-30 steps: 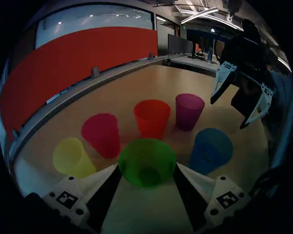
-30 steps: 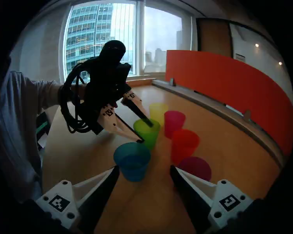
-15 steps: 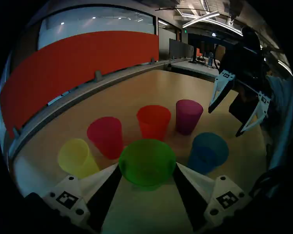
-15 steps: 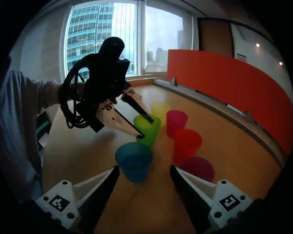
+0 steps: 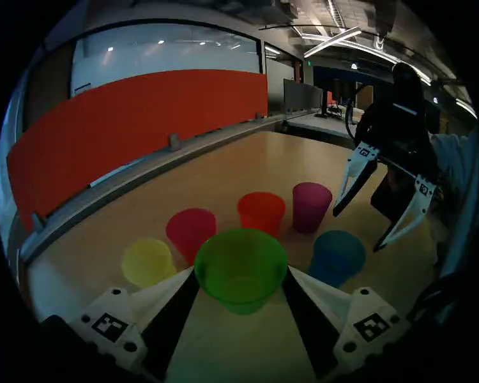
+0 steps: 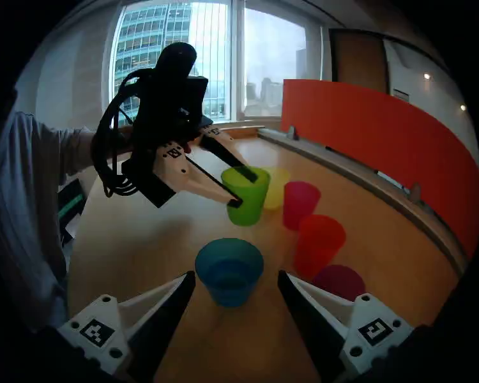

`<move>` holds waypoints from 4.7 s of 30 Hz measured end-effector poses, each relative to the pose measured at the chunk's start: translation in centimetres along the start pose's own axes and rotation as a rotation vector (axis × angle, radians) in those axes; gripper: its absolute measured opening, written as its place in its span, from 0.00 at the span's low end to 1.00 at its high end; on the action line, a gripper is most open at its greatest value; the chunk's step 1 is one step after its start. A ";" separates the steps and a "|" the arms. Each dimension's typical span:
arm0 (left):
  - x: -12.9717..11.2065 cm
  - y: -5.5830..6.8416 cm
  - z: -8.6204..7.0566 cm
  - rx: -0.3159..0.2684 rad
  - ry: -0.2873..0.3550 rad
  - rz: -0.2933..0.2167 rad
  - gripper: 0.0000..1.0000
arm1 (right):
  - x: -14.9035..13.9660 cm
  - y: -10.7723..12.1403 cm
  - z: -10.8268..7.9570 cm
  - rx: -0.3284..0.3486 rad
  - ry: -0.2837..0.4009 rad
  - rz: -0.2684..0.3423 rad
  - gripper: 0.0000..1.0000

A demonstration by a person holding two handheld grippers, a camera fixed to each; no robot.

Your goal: Pour water

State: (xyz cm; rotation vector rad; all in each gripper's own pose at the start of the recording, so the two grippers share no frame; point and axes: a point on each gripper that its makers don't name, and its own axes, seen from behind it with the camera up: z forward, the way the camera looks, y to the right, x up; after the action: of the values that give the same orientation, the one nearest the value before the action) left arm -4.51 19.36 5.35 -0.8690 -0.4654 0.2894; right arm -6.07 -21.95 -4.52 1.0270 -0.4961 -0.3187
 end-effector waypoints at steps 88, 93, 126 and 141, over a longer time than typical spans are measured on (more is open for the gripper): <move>4.8 1.2 -6.7 0.049 0.198 -0.062 0.87 | 7.4 -0.4 -3.8 -0.088 0.226 0.003 0.88; 5.3 1.9 -6.8 0.044 0.214 -0.053 0.87 | 8.6 -0.3 -4.8 -0.104 0.254 -0.008 0.88; 6.9 5.4 -7.6 0.010 0.273 -0.023 0.87 | 14.3 0.1 -8.4 -0.152 0.390 -0.016 0.88; 8.0 6.5 -7.9 -0.003 0.325 -0.011 0.87 | 15.5 0.4 -8.7 -0.159 0.396 -0.035 0.88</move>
State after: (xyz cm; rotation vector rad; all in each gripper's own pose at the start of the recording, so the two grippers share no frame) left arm 6.00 21.50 -1.97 -0.8969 -0.1688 0.1330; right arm 11.71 -22.79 -4.10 0.9148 -0.0935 -0.1749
